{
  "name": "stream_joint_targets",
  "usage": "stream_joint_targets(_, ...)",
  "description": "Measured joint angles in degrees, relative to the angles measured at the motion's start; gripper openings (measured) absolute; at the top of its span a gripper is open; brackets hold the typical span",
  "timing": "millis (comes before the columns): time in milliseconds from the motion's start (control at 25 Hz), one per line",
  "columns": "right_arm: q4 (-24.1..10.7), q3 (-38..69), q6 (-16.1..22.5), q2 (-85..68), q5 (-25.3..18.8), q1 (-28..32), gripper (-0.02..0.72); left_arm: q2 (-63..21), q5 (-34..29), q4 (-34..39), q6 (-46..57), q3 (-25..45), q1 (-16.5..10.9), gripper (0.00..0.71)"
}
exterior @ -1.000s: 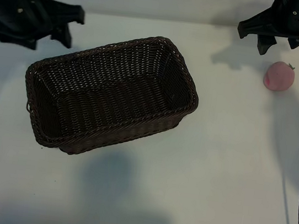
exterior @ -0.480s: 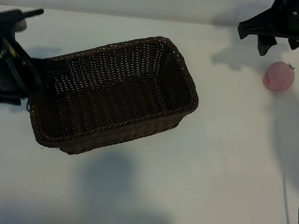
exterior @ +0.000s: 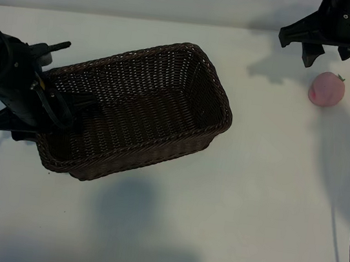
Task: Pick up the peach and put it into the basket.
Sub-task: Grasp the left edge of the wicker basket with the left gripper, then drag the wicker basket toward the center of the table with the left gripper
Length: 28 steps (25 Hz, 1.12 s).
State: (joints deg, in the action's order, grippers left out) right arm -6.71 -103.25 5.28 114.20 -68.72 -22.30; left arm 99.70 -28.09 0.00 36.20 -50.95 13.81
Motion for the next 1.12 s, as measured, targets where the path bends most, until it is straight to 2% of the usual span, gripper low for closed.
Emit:
stream_joint_targets(120,0.00,0.00,0.00,0.00,0.00,0.00,0.545,0.00,0.17,0.00,-0.05,0.00,0.00,0.462)
stream_joint_targets(200,0.00,0.00,0.00,0.00,-0.04,0.00,0.538,0.00,0.06,0.00,0.12,0.02,0.00,0.340)
stream_joint_targets(280,0.00,0.00,-0.05,0.00,-0.06,0.00,0.528,0.00,0.04,0.00,0.29,0.02,0.00,0.247)
stream_joint_targets(320,0.00,0.00,-0.05,0.00,-0.10,0.00,0.522,0.00,0.04,-0.39,0.21,0.02,0.00,0.156)
stream_joint_targets(360,0.00,0.00,-0.05,0.00,-0.10,0.00,0.516,0.00,0.37,-0.78,0.21,0.02,0.00,0.110)
stream_joint_targets(680,0.00,0.00,-0.23,0.00,-0.10,0.00,0.491,-0.44,1.18,-3.31,-1.79,0.02,0.00,0.104)
stream_joint_targets(1120,0.00,0.00,-0.23,0.00,-0.10,0.00,0.490,-6.94,1.09,-10.68,-12.76,0.34,0.00,0.095)
